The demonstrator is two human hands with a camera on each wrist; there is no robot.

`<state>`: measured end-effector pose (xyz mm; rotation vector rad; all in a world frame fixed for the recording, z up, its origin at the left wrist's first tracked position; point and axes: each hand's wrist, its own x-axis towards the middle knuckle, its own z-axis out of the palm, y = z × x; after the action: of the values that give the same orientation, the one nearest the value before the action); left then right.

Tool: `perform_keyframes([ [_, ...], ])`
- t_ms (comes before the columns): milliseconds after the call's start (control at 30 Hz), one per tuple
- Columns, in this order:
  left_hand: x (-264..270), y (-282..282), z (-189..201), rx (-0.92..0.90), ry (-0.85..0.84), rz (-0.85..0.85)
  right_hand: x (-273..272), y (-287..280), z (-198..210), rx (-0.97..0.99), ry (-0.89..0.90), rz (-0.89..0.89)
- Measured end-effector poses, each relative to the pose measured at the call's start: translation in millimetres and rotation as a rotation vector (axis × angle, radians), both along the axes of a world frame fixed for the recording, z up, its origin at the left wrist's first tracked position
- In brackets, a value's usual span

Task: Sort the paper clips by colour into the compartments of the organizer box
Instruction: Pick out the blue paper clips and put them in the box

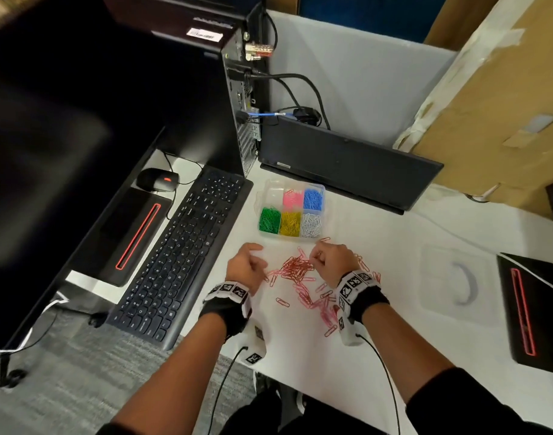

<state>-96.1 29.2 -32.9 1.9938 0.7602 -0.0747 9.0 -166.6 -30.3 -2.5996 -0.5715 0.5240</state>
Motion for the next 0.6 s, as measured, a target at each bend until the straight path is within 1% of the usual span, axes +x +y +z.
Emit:
perform_keyframes([
  [100,-5.0,4.6,2.6,-0.010,0.038,0.043,2.4,5.9,2.9,0.025,-0.004,-0.050],
  [167,-6.3,5.8,5.4,-0.003,0.046,0.070,1.4,12.4,3.2,0.073,-0.002,-0.127],
  [233,-6.4,5.8,6.2,0.026,0.049,0.059,-2.4,19.6,-1.5,0.141,0.044,-0.232],
  [300,-6.6,5.5,7.9,0.068,0.074,0.014,-7.2,26.4,-7.6,0.189,0.101,-0.334],
  [367,-5.9,4.5,9.2,0.148,0.128,-0.101,-9.2,30.1,-12.3,0.206,0.147,-0.388],
  [433,-4.7,3.5,8.1,0.213,0.175,-0.197,-8.7,30.1,-11.4,0.172,0.179,-0.367],
  [500,-2.9,1.2,3.9,0.252,0.192,-0.236,-6.2,26.0,-9.5,0.167,0.215,-0.325],
  [600,0.6,-2.7,1.5,0.272,0.183,-0.231,-5.6,14.0,-4.8,0.276,0.304,-0.301],
])
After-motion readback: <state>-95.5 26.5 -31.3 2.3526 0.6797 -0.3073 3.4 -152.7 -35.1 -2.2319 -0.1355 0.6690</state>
